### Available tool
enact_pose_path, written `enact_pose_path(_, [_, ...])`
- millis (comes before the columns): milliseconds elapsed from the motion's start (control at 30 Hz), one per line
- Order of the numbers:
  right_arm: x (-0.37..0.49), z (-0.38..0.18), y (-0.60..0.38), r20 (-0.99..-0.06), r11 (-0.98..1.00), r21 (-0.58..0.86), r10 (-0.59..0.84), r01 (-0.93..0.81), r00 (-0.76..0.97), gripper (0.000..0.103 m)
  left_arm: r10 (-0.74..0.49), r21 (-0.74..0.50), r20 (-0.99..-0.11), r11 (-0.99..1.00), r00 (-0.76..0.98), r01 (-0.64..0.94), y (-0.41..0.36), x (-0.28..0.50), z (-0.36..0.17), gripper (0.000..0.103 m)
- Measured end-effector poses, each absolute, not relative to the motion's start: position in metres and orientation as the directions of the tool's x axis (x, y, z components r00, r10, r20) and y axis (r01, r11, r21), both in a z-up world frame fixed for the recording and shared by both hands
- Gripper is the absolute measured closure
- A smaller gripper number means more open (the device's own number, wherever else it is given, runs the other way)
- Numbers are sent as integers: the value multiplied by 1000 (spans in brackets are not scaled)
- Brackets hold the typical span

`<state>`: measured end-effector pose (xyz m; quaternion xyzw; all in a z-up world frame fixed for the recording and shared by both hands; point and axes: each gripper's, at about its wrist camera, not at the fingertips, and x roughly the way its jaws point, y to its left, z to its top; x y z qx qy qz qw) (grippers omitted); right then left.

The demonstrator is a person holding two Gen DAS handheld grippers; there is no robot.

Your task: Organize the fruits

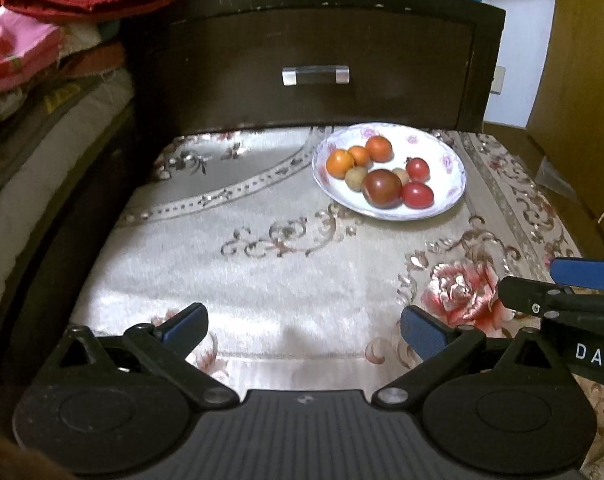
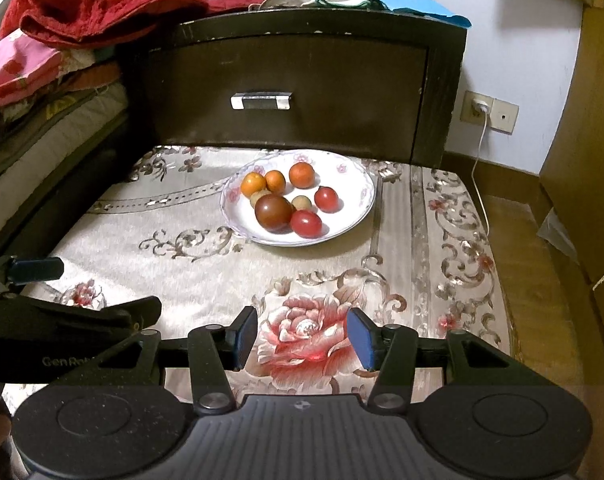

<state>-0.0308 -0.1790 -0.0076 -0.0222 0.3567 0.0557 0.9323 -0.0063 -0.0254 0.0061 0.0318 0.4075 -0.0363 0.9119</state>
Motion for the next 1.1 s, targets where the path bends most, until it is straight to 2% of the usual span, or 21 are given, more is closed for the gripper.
enact_pose_path(1100, [-53,-27,-166,-722,991,-15,83,-137,686,56,30,109,-758,991,651,80,-24,-33,-6,0])
